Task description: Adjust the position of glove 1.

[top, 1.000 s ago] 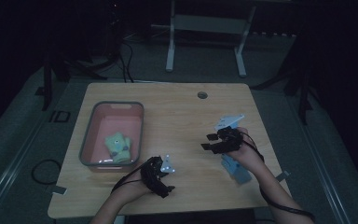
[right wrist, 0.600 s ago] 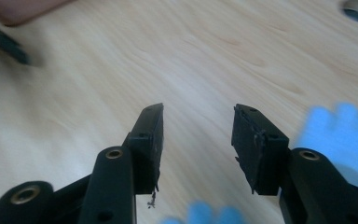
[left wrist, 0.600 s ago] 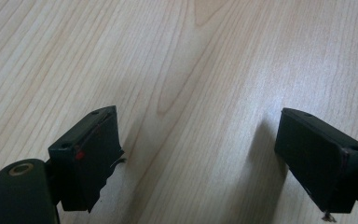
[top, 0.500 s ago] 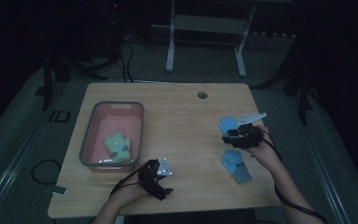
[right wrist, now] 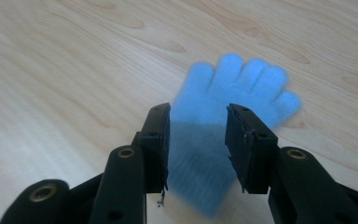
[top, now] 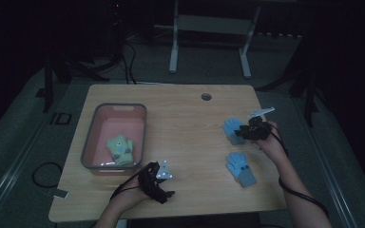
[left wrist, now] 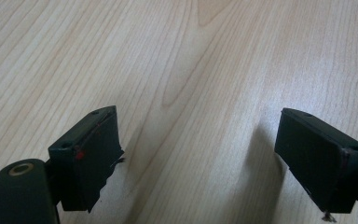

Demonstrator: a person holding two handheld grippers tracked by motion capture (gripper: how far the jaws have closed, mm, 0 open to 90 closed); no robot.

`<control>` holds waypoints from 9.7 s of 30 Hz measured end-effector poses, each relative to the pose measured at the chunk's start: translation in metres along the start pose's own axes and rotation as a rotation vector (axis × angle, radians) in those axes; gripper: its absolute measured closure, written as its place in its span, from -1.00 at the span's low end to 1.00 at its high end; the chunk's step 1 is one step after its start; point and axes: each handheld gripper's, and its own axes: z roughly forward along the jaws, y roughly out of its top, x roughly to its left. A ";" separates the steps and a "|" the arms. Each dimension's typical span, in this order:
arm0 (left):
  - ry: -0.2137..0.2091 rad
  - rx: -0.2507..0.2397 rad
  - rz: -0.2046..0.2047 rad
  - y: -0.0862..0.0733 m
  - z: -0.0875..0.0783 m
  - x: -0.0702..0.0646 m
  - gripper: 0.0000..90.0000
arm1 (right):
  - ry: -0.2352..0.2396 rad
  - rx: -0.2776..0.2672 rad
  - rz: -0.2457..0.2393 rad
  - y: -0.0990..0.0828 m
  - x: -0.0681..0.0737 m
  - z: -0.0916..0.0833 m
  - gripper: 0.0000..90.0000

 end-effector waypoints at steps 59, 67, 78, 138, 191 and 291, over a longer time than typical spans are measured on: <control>0.009 -0.035 0.039 -0.005 -0.001 -0.001 -0.68 | -0.081 -0.130 0.041 0.035 0.181 -0.061 0.85; 0.008 -0.041 0.045 -0.005 -0.001 0.000 -0.68 | -0.121 -0.080 0.070 0.013 0.201 -0.037 0.84; 0.002 -0.043 0.050 -0.006 -0.001 0.000 -0.68 | -0.097 0.028 0.143 -0.022 0.204 0.010 0.69; -0.012 -0.048 0.051 -0.006 0.001 -0.003 -0.68 | 0.052 0.066 -0.085 -0.096 0.084 -0.039 0.84; -0.024 -0.044 0.067 -0.006 0.001 -0.004 -0.68 | 0.071 0.015 -0.027 -0.081 0.080 -0.044 0.36; 0.023 -0.088 0.001 0.013 -0.005 -0.013 -0.67 | 0.279 0.028 -0.169 -0.015 0.147 -0.003 0.28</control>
